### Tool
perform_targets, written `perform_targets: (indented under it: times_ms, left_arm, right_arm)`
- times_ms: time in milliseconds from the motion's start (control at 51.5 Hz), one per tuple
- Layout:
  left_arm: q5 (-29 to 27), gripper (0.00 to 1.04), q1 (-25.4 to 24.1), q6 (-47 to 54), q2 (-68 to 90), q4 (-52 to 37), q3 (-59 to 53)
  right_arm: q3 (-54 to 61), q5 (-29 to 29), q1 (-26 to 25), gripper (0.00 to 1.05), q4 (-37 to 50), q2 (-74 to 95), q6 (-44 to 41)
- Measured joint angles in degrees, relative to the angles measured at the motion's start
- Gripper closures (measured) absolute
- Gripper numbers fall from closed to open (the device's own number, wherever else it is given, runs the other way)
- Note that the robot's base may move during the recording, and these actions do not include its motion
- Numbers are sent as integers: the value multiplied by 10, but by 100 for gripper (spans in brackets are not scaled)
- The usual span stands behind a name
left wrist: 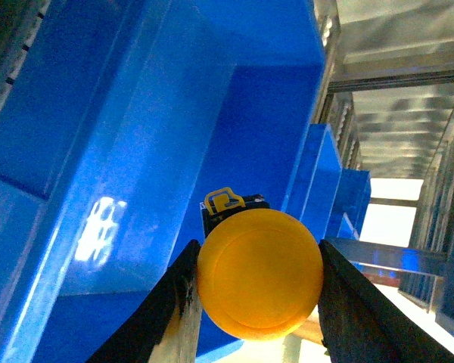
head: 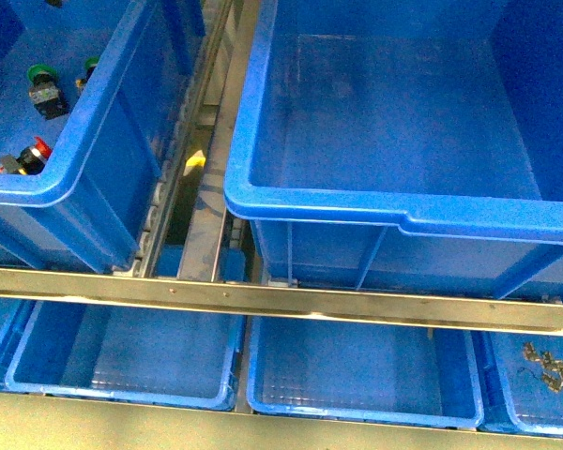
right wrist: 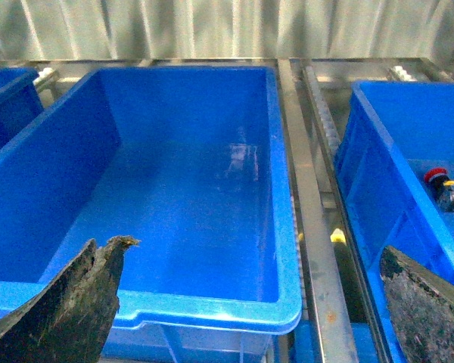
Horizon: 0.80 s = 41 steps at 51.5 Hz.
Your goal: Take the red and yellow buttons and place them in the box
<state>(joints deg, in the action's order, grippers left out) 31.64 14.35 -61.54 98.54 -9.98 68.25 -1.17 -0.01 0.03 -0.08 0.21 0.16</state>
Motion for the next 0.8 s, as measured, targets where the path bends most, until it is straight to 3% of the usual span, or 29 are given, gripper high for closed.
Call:
perform_targets:
  times_ms: [427, 660, 796]
  left_arm:
    - [-41, 70, 96, -112, 54, -58, -5]
    - [-42, 70, 119, -127, 58, -70, -5]
    - [-43, 70, 118, -130, 58, -72, -6]
  right_arm:
    - [0, 0, 0, 6, 0, 0, 0]
    - [0, 0, 0, 6, 0, 0, 0]
    - [-79, 50, 60, 6, -150, 155, -59]
